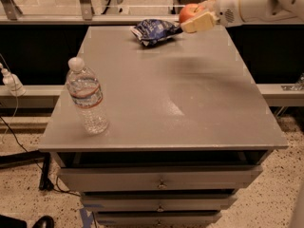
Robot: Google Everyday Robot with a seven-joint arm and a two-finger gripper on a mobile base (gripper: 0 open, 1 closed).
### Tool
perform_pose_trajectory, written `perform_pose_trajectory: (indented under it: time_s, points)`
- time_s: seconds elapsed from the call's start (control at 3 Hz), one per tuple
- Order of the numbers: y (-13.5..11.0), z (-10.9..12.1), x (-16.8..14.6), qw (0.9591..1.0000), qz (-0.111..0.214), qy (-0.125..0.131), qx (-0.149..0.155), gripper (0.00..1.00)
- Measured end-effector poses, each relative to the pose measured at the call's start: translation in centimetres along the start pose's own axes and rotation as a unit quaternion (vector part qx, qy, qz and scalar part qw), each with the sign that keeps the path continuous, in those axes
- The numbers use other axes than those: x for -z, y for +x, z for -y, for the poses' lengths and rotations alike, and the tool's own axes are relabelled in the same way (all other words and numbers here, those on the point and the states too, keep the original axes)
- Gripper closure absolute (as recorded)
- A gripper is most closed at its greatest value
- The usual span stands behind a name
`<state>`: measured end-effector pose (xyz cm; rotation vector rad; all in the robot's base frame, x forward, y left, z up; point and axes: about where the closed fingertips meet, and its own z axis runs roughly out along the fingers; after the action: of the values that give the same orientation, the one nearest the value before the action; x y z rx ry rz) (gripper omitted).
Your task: Move apple near blue chip bag
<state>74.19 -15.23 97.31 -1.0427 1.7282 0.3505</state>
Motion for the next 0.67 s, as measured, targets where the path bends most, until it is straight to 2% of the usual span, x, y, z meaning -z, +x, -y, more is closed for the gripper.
perform_pose_trajectory:
  time_s: [0.33, 0.67]
  points:
    - [-0.3, 3.1, -4.0, 0.9997, 0.023, 0.007, 0.005, 1.0]
    - [-0.2, 4.7, -6.1, 0.9993, 0.033, 0.013, 0.006, 1.0]
